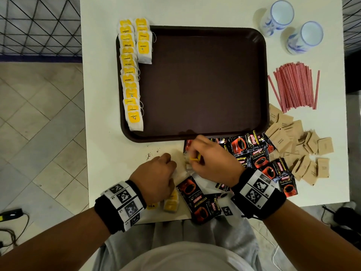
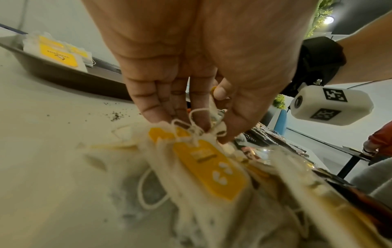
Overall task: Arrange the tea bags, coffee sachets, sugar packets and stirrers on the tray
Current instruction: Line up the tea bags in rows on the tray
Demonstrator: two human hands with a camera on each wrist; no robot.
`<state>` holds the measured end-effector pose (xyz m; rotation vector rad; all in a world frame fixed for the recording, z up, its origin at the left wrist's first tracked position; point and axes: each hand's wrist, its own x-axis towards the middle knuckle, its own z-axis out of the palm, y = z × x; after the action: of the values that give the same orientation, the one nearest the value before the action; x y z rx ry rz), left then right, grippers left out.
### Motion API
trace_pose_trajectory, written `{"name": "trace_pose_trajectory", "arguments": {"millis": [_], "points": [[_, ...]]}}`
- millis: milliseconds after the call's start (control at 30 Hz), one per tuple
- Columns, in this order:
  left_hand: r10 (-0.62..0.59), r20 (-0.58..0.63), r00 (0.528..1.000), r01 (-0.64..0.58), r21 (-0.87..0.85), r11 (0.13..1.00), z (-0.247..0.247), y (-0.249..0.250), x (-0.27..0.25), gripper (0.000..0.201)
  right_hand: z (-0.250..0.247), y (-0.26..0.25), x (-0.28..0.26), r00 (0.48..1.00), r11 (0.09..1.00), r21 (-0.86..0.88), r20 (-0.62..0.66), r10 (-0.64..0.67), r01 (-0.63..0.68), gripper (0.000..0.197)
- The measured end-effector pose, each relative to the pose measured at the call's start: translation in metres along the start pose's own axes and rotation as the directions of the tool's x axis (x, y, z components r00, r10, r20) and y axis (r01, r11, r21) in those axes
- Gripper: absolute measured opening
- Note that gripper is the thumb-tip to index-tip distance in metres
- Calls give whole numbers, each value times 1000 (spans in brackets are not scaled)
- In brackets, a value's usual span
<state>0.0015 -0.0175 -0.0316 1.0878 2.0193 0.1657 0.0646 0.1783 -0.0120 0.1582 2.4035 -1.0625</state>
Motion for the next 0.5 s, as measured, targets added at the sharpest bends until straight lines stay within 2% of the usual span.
{"name": "trace_pose_trajectory", "arguments": {"millis": [133,200,300,400,500], "points": [[-5,-47,999,5,-2,1000,-2,-2,-2,22,1,4,-1,999,999,30,-27,22,-21,6],[23,-114,993,-29,-51,998,-7,-4,-6,19,1,4,-3,998,999,41,-66,7,-5,10],[63,-269,961,-105,-146,984,-21,-8,-15,18,-7,2,-4,989,993,115,-138,48,-32,24],[84,-392,916,-175,-202,964,-45,-15,-18,14,-20,-2,1,966,986,167,-251,57,-14,5],[62,-427,902,-194,-273,942,-69,-25,-12,10,-34,-2,13,952,967,249,-279,126,-55,9]]}}
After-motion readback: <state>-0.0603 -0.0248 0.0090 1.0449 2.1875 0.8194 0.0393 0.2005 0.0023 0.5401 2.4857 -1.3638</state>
